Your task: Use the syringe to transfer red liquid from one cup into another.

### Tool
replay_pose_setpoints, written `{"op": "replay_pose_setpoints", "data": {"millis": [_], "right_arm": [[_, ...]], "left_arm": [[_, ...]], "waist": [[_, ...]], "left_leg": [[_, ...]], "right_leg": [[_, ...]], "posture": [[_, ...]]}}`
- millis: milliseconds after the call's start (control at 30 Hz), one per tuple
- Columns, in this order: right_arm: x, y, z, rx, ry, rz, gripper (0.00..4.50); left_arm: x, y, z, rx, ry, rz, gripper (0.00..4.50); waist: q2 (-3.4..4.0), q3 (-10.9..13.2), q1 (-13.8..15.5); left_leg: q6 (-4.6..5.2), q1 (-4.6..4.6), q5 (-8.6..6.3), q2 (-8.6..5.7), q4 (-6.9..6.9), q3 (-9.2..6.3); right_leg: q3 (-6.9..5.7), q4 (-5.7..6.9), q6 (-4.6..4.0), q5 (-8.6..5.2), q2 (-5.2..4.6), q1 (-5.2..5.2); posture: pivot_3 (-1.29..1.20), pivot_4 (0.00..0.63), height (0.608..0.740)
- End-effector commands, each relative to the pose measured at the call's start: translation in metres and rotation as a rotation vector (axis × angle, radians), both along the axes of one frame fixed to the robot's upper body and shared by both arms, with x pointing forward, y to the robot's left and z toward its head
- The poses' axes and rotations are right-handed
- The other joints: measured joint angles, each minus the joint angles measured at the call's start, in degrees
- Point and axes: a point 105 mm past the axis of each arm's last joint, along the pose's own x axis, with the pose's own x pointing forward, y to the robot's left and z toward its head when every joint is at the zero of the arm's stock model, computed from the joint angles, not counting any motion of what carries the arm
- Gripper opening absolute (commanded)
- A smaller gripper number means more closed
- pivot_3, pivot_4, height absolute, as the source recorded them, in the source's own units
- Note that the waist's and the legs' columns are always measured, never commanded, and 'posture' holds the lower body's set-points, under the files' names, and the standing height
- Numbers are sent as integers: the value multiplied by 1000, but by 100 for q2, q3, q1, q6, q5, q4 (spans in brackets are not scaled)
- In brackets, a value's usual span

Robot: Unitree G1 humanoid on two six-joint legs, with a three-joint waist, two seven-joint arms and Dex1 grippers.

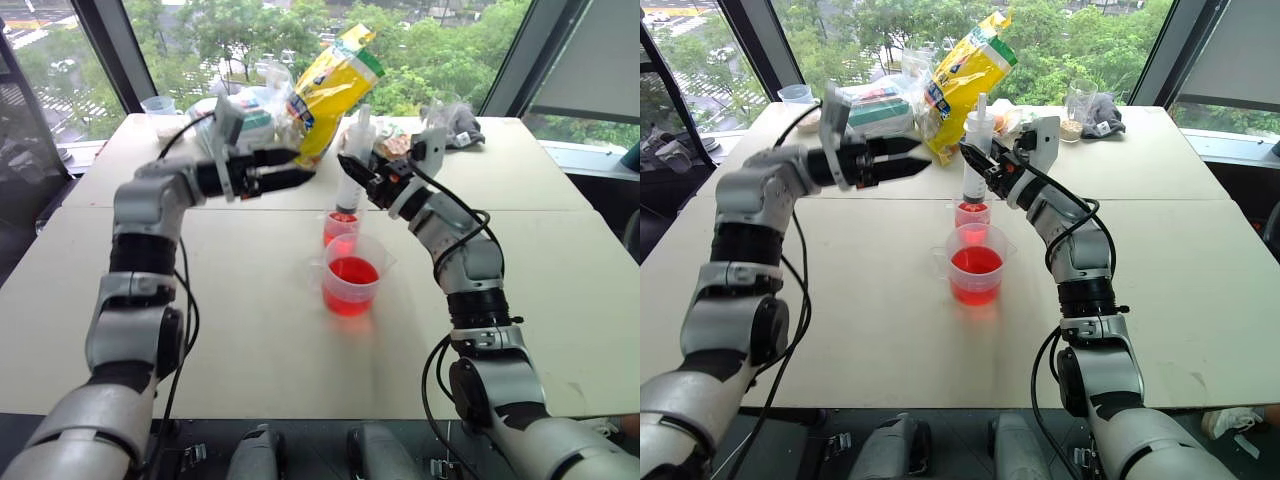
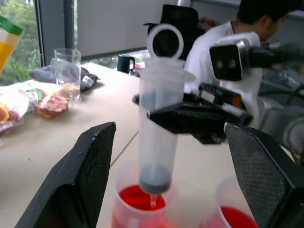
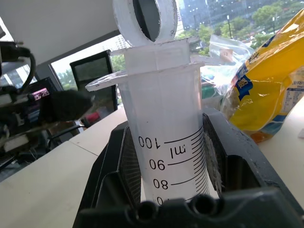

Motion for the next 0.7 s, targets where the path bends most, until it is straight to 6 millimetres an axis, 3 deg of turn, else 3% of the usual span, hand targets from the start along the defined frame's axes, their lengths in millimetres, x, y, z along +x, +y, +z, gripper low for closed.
{"op": "replay_pose_setpoints", "data": {"millis": [33, 167, 400, 467, 567, 633, 700], "right_arm": [[-3, -1, 20, 23, -67, 9, 1458], [-2, -5, 30, 25, -96, -4, 1458], [-10, -21, 74, 64, -190, -50, 1458], [-15, -38, 92, 134, -166, -108, 1458], [-15, -67, 102, 218, 0, -223, 1458], [-10, -85, 96, 204, 161, -304, 1458], [-7, -99, 77, 113, 375, -381, 1458]], "left_arm": [[-20, 0, -7, 90, -21, -40, 3746], [-24, 6, -13, 117, -17, -19, 3746], [-23, 2, -15, 121, -32, -13, 3746], [-24, -1, -16, 115, -34, -18, 3746], [-25, -4, -20, 126, -39, -31, 3746], [-26, -5, -21, 130, -41, -40, 3746], [-25, -7, -21, 123, -42, -46, 3746]], "waist": [[0, 0, -5], [0, 0, 12], [0, 0, 6], [0, 0, 6], [0, 0, 24], [0, 0, 27], [0, 0, 27]], "left_leg": [[0, 1, 0, 0, 0, 1], [-4, 3, 3, -1, 6, -3], [-4, 9, 3, -2, 7, -4], [-4, 8, 2, -2, 5, -4], [-4, 6, 3, 1, 5, -3], [-4, 6, 3, 0, 7, 0], [-4, 7, 3, 1, 7, 1]], "right_leg": [[0, 1, 0, 0, 0, 0], [-1, 12, -1, 0, 0, 0], [1, 22, -2, -1, 1, -2], [1, 21, -2, -1, 1, -2], [1, 22, -2, -1, -2, -3], [2, 21, -2, -1, -8, -3], [3, 22, -4, -1, -10, -3]], "posture": [[0, 150, 740], [0, 150, 740], [0, 150, 740], [0, 150, 740], [0, 150, 740], [0, 150, 740], [0, 150, 740]]}}
